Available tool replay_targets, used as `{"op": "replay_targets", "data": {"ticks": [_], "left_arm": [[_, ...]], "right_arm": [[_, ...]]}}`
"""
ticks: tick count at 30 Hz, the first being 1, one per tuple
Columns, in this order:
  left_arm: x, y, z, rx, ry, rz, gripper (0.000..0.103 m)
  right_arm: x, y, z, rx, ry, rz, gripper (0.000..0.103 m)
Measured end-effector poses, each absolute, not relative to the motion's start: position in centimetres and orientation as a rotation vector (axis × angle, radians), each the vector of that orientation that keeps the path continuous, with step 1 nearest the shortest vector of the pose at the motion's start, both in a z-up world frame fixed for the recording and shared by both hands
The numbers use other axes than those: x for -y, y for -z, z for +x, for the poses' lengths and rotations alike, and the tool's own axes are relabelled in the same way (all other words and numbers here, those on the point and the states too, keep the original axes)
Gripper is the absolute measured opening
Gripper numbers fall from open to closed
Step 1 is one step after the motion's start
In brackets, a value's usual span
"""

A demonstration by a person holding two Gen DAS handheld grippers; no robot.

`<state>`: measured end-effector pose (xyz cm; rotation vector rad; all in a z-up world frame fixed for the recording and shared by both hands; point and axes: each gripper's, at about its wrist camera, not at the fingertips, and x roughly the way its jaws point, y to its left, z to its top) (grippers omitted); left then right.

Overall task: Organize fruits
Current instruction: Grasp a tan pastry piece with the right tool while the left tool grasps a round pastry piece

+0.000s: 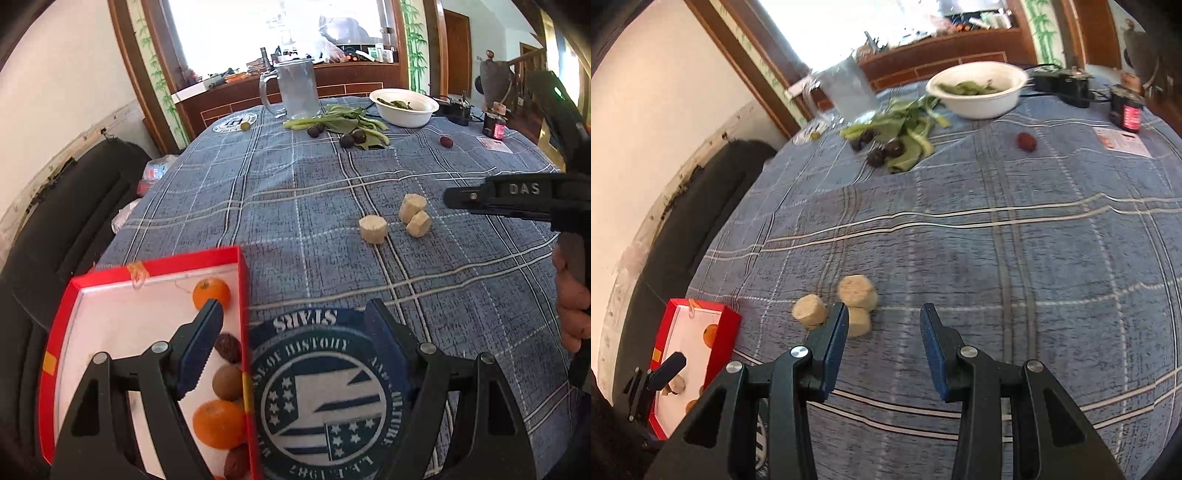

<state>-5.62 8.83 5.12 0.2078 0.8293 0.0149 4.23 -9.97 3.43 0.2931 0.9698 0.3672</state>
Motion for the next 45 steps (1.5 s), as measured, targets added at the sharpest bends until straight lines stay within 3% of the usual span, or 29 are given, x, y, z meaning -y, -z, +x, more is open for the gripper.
{"op": "replay_targets", "data": {"ticks": [24,27,41,43,45], "left_arm": [[-5.2,-2.0,1.9,-0.958,0.011,0.262,0.080],[-5.1,-1.8,2.4,-0.970,0.023,0.255,0.080],[-3.7,-1.3,4.8,-0.972,0.054,0.262,0.080],[-3.8,-1.2,5.0,-0.968,0.061,0.254,0.077],[-3.8,-1.3,5.0,-0.975,0.086,0.229,0.064]], "right_arm": [[7.5,-0.9,7.5,-1.024,-0.459,0.329,0.039],[7.6,-0.7,7.5,-1.053,-0.507,0.367,0.028],[10.7,-1.7,7.6,-1.014,-0.445,0.467,0.028],[10.7,-1.6,7.6,-1.017,-0.440,0.465,0.028],[10.5,-1.7,7.5,-1.015,-0.443,0.460,0.028]]}}
